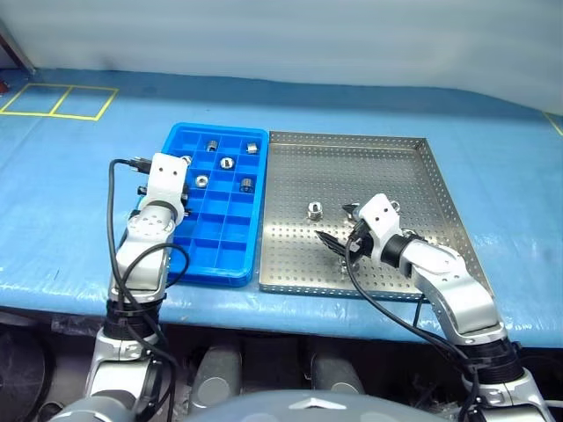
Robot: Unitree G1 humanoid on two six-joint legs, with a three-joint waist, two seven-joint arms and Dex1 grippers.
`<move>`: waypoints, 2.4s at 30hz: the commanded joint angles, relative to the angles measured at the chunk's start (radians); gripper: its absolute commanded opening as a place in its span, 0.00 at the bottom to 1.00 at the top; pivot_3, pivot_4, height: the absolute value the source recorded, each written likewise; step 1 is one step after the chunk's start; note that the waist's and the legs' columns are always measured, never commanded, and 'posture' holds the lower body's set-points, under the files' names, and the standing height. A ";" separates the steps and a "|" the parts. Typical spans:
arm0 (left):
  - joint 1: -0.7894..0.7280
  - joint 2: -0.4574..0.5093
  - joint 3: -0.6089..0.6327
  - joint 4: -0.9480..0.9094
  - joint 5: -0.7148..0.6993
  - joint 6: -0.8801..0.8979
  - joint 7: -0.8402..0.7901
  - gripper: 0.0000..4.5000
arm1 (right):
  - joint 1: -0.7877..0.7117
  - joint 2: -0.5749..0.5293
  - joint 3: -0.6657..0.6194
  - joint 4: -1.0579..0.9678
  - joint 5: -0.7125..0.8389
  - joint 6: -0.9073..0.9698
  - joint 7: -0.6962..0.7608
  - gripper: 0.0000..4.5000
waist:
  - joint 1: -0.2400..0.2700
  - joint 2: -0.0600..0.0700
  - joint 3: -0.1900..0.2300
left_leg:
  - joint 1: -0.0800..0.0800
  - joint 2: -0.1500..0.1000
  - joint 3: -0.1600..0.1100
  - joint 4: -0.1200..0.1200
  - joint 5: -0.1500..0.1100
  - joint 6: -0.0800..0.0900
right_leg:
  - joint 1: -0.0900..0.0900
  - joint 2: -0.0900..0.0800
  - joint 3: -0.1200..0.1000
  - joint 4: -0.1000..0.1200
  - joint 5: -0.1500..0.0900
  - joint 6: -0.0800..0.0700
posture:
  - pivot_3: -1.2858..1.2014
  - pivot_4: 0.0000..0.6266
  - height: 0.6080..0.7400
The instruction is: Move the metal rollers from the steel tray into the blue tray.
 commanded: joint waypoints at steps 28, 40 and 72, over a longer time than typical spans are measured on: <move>-0.297 -0.201 -0.283 0.463 -0.198 -0.348 -0.422 0.91 | 0.089 -0.022 -0.091 -0.143 -0.010 0.024 -0.076 1.00 | -0.044 0.002 -0.001 | 0.000 -0.001 0.001 0.000 0.000 0.000 | 0.000 0.000 0.001 0.000 0.000 0.001 | 0.51 0.24 1.00; -0.377 -0.271 -0.323 0.758 -0.142 -0.423 -0.462 0.91 | 0.151 -0.026 -0.116 -0.210 -0.011 0.052 -0.106 1.00 | -0.068 0.002 -0.001 | 0.000 -0.001 0.001 0.000 0.000 0.001 | 0.000 0.000 0.001 0.000 0.000 0.001 | 0.50 0.24 1.00; -0.075 -0.096 0.039 -0.285 -0.180 0.105 -0.163 0.39 | 0.012 0.008 0.022 -0.080 -0.003 0.021 -0.015 1.00 | -0.072 0.002 -0.001 | 0.001 0.000 0.000 -0.001 0.001 0.001 | 0.000 0.001 0.001 0.001 0.000 0.001 | 0.57 0.24 1.00</move>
